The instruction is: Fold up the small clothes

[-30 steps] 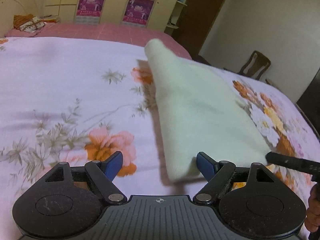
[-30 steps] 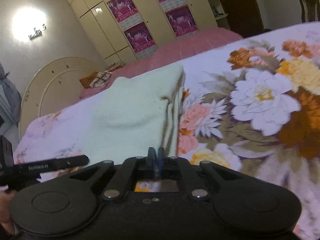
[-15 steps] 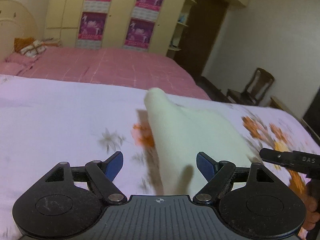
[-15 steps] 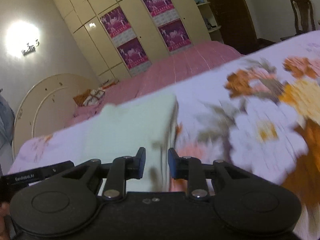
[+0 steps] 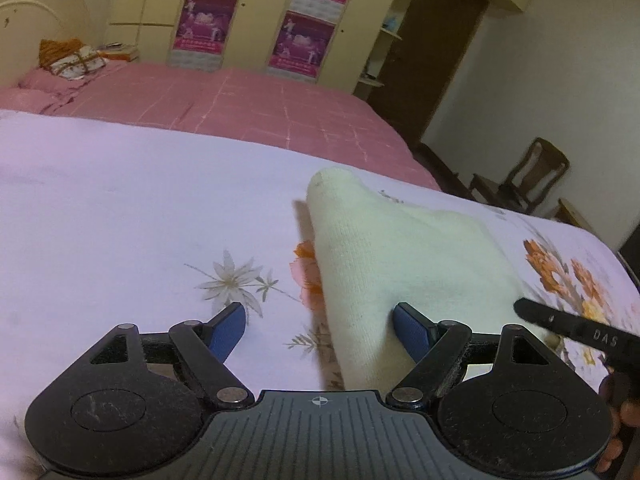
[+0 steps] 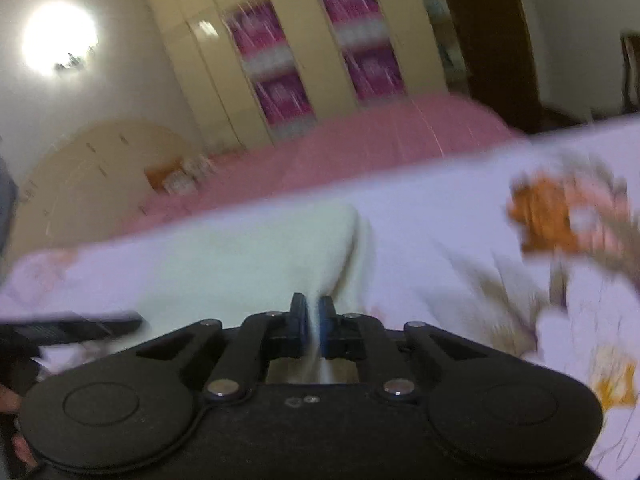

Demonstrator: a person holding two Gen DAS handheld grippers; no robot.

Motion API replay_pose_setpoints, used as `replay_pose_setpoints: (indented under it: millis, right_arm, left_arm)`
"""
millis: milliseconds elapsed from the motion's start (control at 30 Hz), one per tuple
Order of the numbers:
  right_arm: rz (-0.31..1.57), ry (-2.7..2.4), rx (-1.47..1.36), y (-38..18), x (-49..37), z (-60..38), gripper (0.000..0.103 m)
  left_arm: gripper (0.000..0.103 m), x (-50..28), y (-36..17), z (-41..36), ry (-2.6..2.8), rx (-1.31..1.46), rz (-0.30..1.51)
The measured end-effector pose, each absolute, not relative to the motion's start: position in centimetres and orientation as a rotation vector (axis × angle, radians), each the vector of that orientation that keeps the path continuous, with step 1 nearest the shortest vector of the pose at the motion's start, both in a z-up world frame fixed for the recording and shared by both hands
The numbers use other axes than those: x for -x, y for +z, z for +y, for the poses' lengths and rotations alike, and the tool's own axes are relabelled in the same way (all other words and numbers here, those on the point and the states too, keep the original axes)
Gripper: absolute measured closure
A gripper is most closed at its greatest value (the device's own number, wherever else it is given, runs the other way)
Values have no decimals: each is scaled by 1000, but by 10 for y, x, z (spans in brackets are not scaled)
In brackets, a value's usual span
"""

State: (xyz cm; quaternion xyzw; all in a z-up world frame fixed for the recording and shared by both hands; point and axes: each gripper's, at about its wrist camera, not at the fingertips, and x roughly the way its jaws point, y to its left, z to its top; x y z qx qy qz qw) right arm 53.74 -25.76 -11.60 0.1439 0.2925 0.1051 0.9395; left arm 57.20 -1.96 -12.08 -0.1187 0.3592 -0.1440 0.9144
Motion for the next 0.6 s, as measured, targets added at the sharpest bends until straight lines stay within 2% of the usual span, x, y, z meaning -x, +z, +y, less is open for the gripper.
replay_pose_setpoints:
  millis: [67,100,133,233,467,500,533,600]
  right_arm:
    - [597,214,-281,-109,-533,-258,96]
    - [586,209,-278,-104,-531,-258,93]
    - [549,196,-277,-98,-527,-259,87]
    - [512,183,-290,-84,-529,-261,84]
    - [676,198,-274,-93,-551,-251,70]
    - [685,214,-277,-97,-548,-249,76]
    - [679,225,-261,-99,-545,-243,93]
    - [660,199,-189,-96,-538,-238,96]
  left_arm:
    - [23,-569,-112,-15,-315,257,712]
    - [23,-569,-107,-14,-319,254,695]
    - [23,-569,-104,-15,-315,243,687]
    - [23,-576,-102,-15,-288,238,695]
    - [23,-580,-118,-19,-282,250,758]
    - [23,-579,-118,-19,-290,266,771]
    - [23,-579,-118,-22,-306,266,777]
    - [23,-575,-115,-38,-317,171,768]
